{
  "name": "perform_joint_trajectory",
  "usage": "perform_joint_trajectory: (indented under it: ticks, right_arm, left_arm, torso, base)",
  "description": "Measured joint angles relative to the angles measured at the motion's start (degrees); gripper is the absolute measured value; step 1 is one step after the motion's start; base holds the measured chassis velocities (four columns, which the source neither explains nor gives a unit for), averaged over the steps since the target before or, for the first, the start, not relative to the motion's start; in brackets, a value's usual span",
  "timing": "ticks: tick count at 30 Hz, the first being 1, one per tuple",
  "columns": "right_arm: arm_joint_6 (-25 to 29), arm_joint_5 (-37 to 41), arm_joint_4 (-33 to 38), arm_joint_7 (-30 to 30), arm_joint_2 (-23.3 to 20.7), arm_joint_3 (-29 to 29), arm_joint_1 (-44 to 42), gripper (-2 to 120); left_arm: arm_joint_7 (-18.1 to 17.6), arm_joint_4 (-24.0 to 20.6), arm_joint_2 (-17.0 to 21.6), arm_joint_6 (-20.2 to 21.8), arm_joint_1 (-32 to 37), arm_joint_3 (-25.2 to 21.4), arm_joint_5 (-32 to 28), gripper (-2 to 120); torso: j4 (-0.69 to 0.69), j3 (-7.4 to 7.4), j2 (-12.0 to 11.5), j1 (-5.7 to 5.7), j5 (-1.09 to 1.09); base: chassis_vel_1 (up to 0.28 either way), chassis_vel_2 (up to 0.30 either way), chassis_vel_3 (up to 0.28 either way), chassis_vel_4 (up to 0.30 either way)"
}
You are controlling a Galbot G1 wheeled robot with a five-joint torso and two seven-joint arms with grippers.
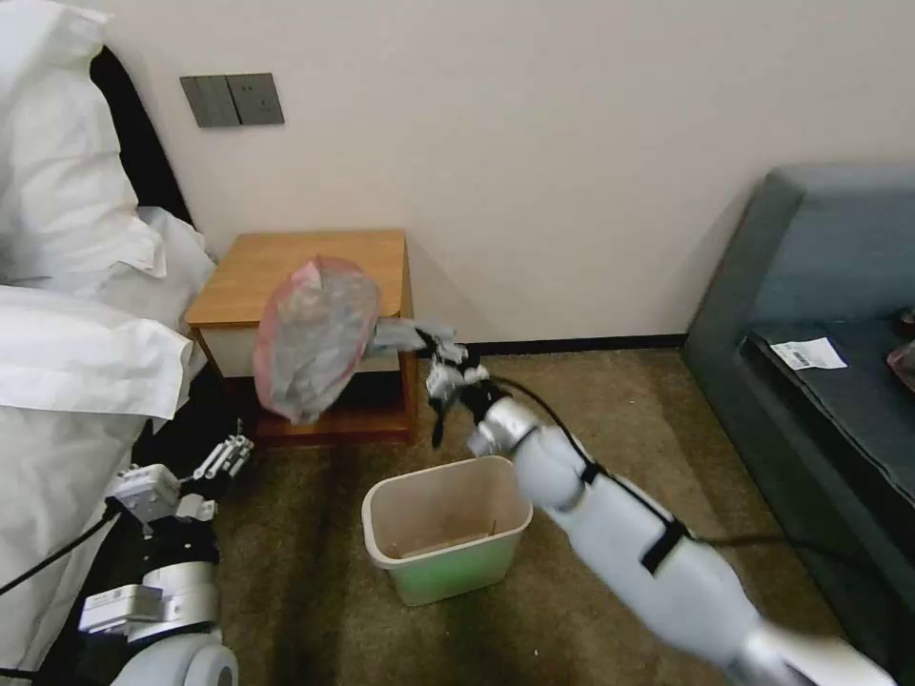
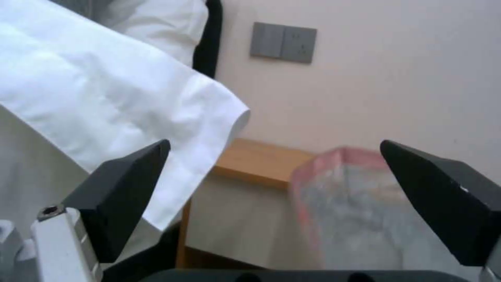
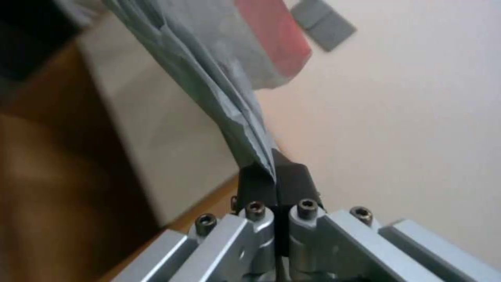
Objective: Pick up the garbage bag from the table and place it over the trash can.
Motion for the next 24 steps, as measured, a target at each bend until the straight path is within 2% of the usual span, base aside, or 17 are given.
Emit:
perform_joint_trajectory:
  ticks: [8,24]
  right_arm:
    - [2.64,-3.43,4.62,-0.48,-3.25,1.25,-9.72,0]
    - [7.0,-7.62,5.31,-0.24,-7.81,1.43,-19.31,0]
  left_arm:
    - [-0.21,-0.07,-0.16,0.11,0.0,0.36,0.48,100]
    - [-0.22,0.69,-0.11,0.02,-0.07,0.56,0.7,100]
  torso:
    - [0.01,0.0,0.0,0.0,0.0]
    - [0.01,0.0,0.0,0.0,0.0]
  base:
    - [0.0,0.0,0.0,0.0]
    - [0.0,0.0,0.0,0.0]
